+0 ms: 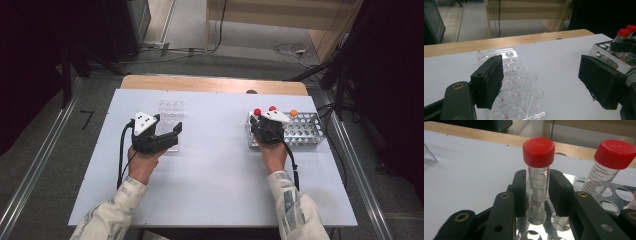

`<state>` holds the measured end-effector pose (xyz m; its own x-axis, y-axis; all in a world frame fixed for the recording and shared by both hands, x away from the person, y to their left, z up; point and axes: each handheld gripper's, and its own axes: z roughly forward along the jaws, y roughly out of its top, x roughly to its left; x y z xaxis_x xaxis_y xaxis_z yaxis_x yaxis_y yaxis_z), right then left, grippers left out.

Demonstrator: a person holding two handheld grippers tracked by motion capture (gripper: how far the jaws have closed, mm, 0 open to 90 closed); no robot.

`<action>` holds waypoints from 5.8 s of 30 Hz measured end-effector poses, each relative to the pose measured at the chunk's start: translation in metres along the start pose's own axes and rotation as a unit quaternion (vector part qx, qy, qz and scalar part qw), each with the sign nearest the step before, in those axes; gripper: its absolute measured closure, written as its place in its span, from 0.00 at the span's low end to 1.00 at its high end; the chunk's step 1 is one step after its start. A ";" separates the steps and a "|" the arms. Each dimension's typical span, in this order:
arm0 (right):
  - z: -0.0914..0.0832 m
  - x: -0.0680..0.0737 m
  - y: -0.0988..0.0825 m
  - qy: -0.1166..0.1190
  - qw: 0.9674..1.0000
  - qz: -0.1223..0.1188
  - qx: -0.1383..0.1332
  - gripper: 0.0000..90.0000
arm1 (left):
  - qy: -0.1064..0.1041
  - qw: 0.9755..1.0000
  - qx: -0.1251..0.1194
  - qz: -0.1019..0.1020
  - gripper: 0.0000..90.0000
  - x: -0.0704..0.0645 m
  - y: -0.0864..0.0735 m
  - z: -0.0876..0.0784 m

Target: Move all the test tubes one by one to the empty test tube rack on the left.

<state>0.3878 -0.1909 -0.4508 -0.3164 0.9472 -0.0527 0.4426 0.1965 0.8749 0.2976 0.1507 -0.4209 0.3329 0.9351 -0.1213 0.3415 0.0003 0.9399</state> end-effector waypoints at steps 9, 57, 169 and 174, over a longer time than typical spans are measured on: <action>-0.012 -0.003 0.011 0.003 0.999 0.006 -0.031 0.80 | -0.010 1.000 -0.002 0.000 0.23 -0.001 0.000 0.000; -0.058 0.125 -0.014 0.256 0.961 -0.105 -0.019 0.80 | -0.169 0.982 0.042 0.067 0.73 -0.062 -0.006 0.002; -0.010 -0.007 -0.004 -0.113 0.993 0.027 -0.012 0.64 | -0.015 1.000 0.000 -0.002 0.38 0.020 0.015 -0.004; -0.003 -0.010 0.000 -0.127 0.991 0.038 -0.007 0.75 | -0.016 1.000 -0.001 -0.002 0.39 0.021 0.015 -0.005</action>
<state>0.3881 -0.2014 -0.4491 -0.0607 0.9927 -0.1039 0.4454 0.1201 0.8872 0.3049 0.1718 -0.4077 0.3600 0.9231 -0.1350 0.3417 0.0042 0.9398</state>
